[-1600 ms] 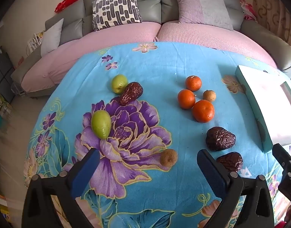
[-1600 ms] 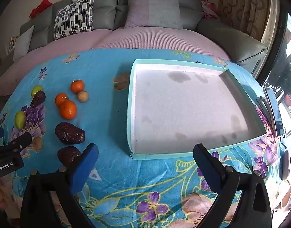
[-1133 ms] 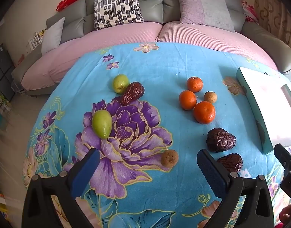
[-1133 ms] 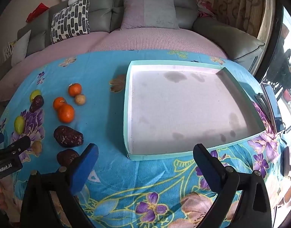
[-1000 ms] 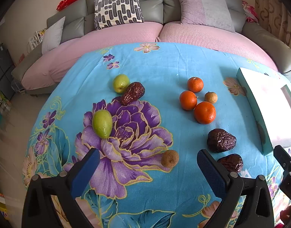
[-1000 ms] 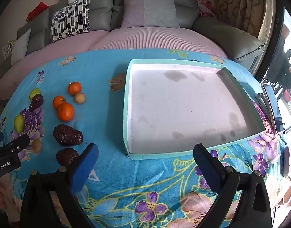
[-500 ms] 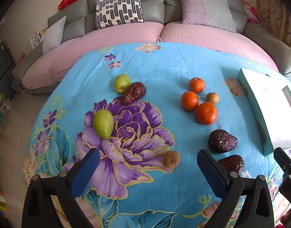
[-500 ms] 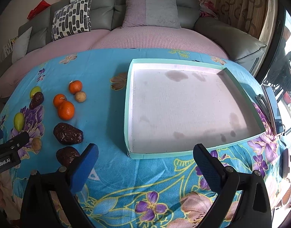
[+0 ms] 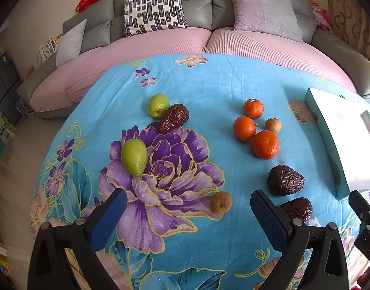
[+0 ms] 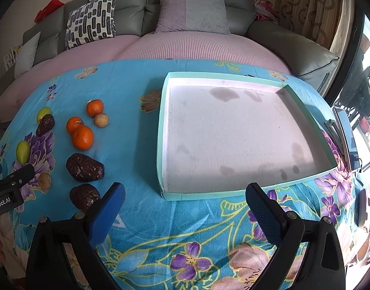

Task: Organize fruits

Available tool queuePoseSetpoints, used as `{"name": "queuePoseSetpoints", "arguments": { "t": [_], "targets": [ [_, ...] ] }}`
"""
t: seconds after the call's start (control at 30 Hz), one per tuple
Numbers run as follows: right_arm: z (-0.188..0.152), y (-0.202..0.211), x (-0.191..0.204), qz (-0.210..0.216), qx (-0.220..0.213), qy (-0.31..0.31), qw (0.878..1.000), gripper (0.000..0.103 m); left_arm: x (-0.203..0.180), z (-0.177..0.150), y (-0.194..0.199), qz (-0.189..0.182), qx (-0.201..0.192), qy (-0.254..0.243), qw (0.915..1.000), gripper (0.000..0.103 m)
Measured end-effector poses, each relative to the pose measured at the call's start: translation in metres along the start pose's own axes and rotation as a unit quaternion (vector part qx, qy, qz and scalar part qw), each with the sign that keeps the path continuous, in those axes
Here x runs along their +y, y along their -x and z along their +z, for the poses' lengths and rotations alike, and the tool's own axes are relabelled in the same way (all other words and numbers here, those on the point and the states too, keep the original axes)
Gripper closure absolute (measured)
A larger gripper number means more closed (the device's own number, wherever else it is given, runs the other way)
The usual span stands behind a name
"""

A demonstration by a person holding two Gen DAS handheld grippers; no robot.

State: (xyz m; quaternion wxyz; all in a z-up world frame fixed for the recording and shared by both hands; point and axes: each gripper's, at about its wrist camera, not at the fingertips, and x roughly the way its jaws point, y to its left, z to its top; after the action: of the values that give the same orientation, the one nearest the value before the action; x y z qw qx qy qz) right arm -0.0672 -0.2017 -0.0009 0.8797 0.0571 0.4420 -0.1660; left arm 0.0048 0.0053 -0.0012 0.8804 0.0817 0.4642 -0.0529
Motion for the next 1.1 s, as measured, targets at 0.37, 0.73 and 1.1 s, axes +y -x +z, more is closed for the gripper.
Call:
{"name": "queuePoseSetpoints", "arguments": {
  "t": [0.37,0.73,1.1],
  "targets": [
    [0.0003,-0.0005,-0.0016,0.000,0.002,-0.003,1.000,0.003,0.0014,-0.0004,-0.0004,0.000,0.000,0.002,1.0000,0.000],
    [0.0002,-0.0005,-0.0013,0.000,0.002,-0.004,1.000,0.003,0.0012,-0.0002,-0.0001,-0.003,0.000,0.003,1.0000,0.000],
    [-0.0021,-0.0014,0.0006,0.001,0.004,-0.001,1.000,0.003,0.0005,-0.0001,-0.0002,-0.003,0.000,0.004,1.0000,0.000]
  ]
}}
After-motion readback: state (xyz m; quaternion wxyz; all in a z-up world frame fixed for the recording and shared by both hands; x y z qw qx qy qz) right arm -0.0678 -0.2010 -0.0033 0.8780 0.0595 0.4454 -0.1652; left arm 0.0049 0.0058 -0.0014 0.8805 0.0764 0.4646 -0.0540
